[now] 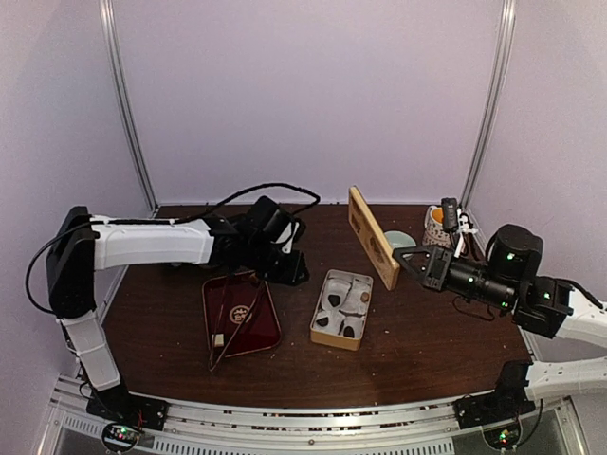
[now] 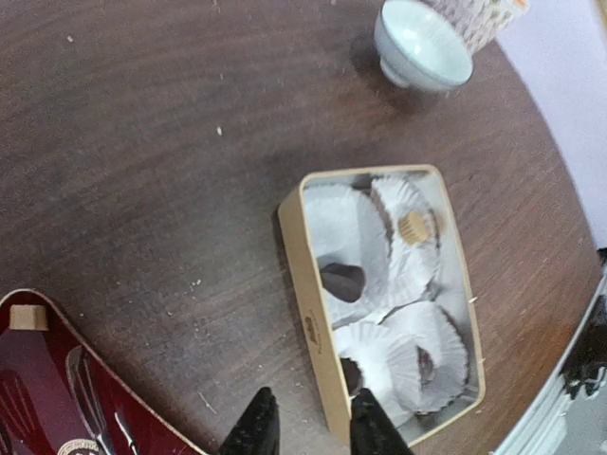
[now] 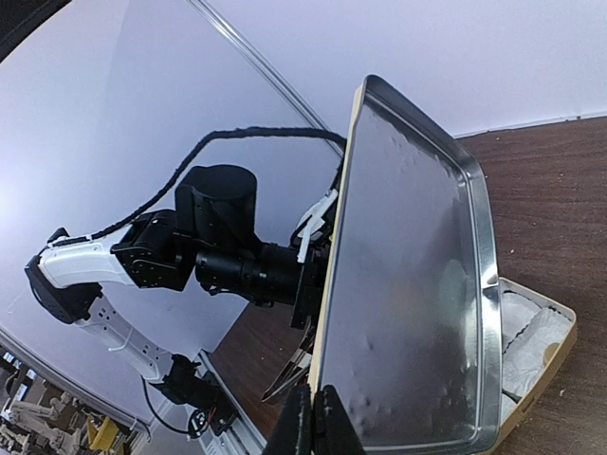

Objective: Pack the chocolate

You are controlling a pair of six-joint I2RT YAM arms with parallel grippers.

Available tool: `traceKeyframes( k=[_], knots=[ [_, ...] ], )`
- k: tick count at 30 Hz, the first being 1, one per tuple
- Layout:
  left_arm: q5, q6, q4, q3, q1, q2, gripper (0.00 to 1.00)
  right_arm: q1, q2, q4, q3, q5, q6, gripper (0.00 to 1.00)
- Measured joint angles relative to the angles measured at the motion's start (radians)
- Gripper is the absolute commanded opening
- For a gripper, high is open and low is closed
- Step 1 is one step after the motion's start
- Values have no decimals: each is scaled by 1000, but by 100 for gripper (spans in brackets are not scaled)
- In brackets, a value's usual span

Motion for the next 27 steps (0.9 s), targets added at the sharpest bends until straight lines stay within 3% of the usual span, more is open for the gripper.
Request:
traceKeyframes(
  k=[4,9,18,23,27],
  knots=[
    [-16,9,42,-58,7,-168,45,-2,23,53,14,-45,32,0],
    [69,3,225,-210,18,-327,58,-2,45,142,28,-92,89,0],
    [299,-85,619,-412,32,-377,83,-2,91,283,62,-150,183,0],
    [351,-163,810,-468,37,-435,97,-2,102,335,72,-164,219,0],
    [380,-214,948,-468,39,-459,98,-1,127,404,90,-186,256,0]
  ],
)
